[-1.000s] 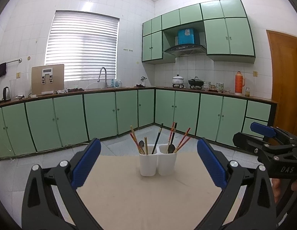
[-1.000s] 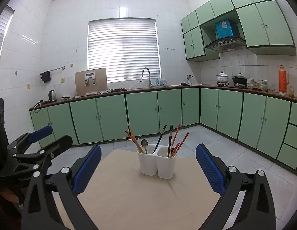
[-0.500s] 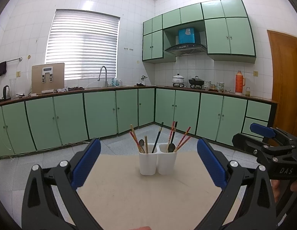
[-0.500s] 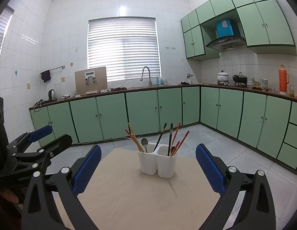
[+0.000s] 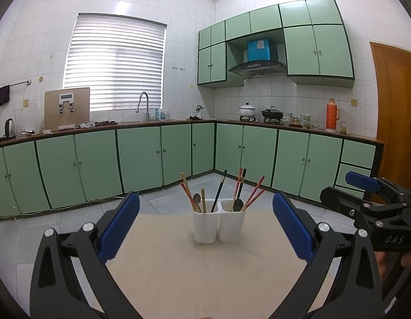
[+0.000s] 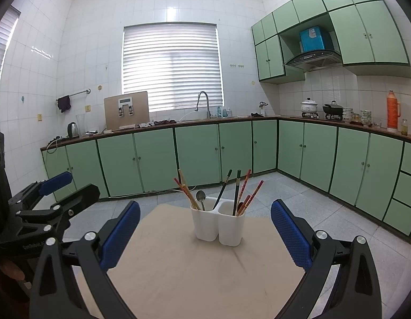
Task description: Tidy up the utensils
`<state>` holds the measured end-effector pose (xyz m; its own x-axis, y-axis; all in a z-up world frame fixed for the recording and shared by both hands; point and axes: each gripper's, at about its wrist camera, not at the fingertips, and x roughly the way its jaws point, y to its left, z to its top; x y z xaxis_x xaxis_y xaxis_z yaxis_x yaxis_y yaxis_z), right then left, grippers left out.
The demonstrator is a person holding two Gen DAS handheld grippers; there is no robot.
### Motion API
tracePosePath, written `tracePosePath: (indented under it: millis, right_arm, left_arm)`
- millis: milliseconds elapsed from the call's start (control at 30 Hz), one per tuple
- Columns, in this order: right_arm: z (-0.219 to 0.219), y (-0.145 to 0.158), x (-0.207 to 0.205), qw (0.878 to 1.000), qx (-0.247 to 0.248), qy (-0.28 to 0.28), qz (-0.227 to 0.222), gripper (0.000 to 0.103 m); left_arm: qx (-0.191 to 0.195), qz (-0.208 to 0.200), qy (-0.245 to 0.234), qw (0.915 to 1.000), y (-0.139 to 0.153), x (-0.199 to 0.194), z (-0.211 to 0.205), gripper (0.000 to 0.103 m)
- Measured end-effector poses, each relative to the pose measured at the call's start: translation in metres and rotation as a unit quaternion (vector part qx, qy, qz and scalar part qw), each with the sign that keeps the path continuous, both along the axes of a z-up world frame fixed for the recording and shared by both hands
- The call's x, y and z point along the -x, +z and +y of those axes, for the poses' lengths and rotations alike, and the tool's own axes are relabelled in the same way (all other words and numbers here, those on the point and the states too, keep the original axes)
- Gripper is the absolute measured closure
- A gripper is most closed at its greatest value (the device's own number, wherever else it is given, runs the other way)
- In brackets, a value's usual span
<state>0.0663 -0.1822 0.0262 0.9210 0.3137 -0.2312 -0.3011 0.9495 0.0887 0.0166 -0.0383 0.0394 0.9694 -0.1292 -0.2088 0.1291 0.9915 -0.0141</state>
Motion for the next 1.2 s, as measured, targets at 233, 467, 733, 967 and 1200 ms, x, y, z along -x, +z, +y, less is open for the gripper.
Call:
tracePosePath:
  millis: [233, 467, 733, 967, 1200]
  right_arm:
    - [0.0013, 0.0002, -0.0003, 1.000, 0.001, 0.000, 0.001, 0.006]
    - [0.0014, -0.0002, -0.0004, 1.000, 0.001, 0.000, 0.001, 0.006]
    - [0.0019, -0.0001, -0.0006, 1.000, 0.002, 0.000, 0.001, 0.006]
    - [0.0017, 0.0000, -0.0007, 1.000, 0.002, 0.000, 0.001, 0.006]
    - [0.0022, -0.0019, -0.0013, 1.000, 0.003, 0.001, 0.002, 0.006]
  left_arm:
    - [0.000, 0.000, 0.000, 1.0000, 0.0001, -0.0001, 0.0009, 0.006]
    - [0.000, 0.000, 0.000, 1.0000, 0.0003, -0.0001, 0.0008, 0.006]
    - [0.000, 0.000, 0.001, 1.0000, 0.0003, -0.0004, 0.0011, 0.006]
    - [0.000, 0.000, 0.002, 1.0000, -0.0004, 0.0000, 0.0016, 0.006]
    - [0.001, 0.000, 0.002, 1.0000, -0.0021, -0.0005, 0.0017, 0.006]
